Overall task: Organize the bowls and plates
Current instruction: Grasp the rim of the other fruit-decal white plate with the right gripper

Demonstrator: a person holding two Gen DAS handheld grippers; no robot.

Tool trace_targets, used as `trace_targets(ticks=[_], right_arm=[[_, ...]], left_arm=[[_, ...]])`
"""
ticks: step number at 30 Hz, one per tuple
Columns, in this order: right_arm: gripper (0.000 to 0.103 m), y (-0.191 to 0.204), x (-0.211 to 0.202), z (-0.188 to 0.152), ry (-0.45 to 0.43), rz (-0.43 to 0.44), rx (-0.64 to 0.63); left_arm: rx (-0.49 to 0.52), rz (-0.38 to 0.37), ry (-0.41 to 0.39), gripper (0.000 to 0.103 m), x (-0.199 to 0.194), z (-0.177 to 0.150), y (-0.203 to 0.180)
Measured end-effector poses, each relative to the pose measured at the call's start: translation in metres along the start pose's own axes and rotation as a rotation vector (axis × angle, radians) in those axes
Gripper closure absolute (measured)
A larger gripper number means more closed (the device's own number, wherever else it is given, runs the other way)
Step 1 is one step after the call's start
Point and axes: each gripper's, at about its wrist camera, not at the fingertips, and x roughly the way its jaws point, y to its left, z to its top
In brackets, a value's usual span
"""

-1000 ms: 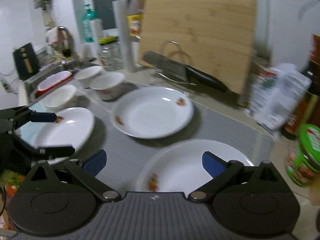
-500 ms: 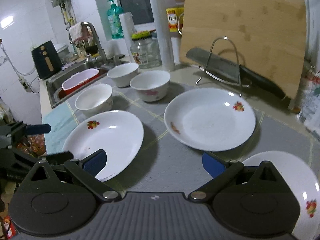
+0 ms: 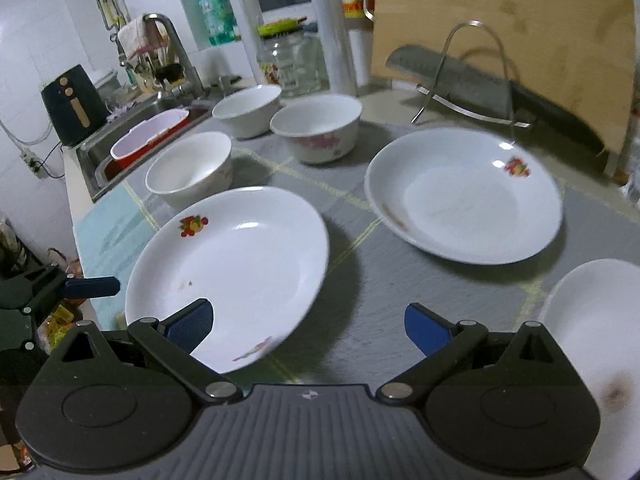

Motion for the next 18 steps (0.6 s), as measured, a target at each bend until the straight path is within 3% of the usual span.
trace_targets(ticks=[13, 18], right_arm=[[0.0, 0.027, 0.049, 0.007, 0.107, 0.001, -0.038], [0.0, 0.021, 0.056, 0.012, 0.112, 0.022, 0.002]], left_arm=[[0.075, -0.067, 0.08, 0.0, 0.021, -0.01, 0.026], [0.097, -0.11, 0.065, 0.0, 0.025, -0.008, 0.034]])
